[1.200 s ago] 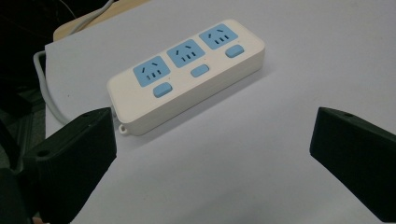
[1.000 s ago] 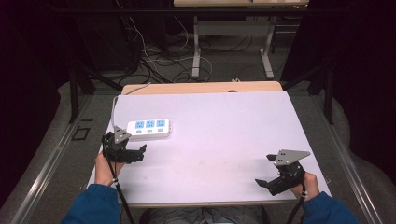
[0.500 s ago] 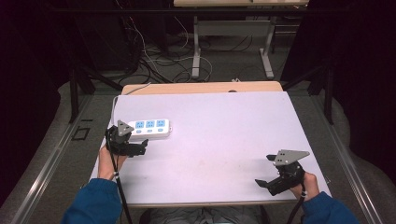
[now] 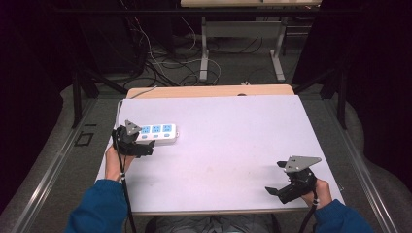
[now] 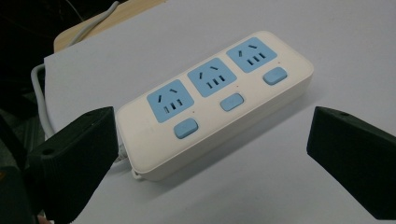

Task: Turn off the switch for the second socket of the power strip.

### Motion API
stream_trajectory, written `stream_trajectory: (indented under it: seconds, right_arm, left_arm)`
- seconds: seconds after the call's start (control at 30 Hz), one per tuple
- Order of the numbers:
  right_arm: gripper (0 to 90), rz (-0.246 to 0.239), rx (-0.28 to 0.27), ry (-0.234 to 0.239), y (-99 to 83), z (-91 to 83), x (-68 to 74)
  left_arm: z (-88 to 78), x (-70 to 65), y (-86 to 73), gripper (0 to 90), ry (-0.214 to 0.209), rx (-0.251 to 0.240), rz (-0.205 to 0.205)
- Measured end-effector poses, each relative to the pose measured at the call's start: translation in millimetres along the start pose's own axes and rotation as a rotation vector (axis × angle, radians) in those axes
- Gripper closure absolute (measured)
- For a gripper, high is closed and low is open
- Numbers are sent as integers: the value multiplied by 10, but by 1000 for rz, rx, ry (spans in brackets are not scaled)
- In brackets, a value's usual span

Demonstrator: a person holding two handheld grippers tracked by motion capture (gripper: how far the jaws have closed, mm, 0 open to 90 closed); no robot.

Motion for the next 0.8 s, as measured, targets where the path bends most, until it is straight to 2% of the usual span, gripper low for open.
stream_trajectory:
  seconds: [0.27, 0.33, 0.37, 0.5, 0.53, 0.57, 0.7, 0.8]
  right_arm:
    - [19, 5, 6, -3, -7, 7, -8]
    - [19, -4, 12, 1, -10, -3, -6]
    - [19, -3, 13, -2, -9, -3, -7]
    - [19, -8, 6, -1, -5, 14, -17]
    - [19, -8, 6, -1, -5, 14, -17]
    - [19, 4, 18, 6, -15, 10, -1]
    - [20, 2, 16, 4, -11, 13, 5]
    - [20, 3, 25, 6, -19, 12, -1]
  left_arm:
    - [117, -5, 85, 19, -9, 12, -3]
    - [155, -5, 109, 19, -4, 1, 1]
    - [159, -11, 103, 19, -6, 18, 1]
    - [221, -19, 109, 17, -4, 18, 8]
    - [227, -16, 95, 17, -2, 36, 10]
    - [251, -13, 99, 17, -1, 29, 14]
    - [282, 0, 80, 16, 6, 50, 15]
    - [315, 7, 87, 15, 5, 48, 19]
Point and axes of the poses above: each handheld gripper's, and its own axes: z roughly forward along the jaws, y roughly out of its top, x roughly to its left, the point moved 10 cm from there along z, roughly forward along the jaws, and after that the axes turned 6 degrees about -z, right-handed, at the moved point
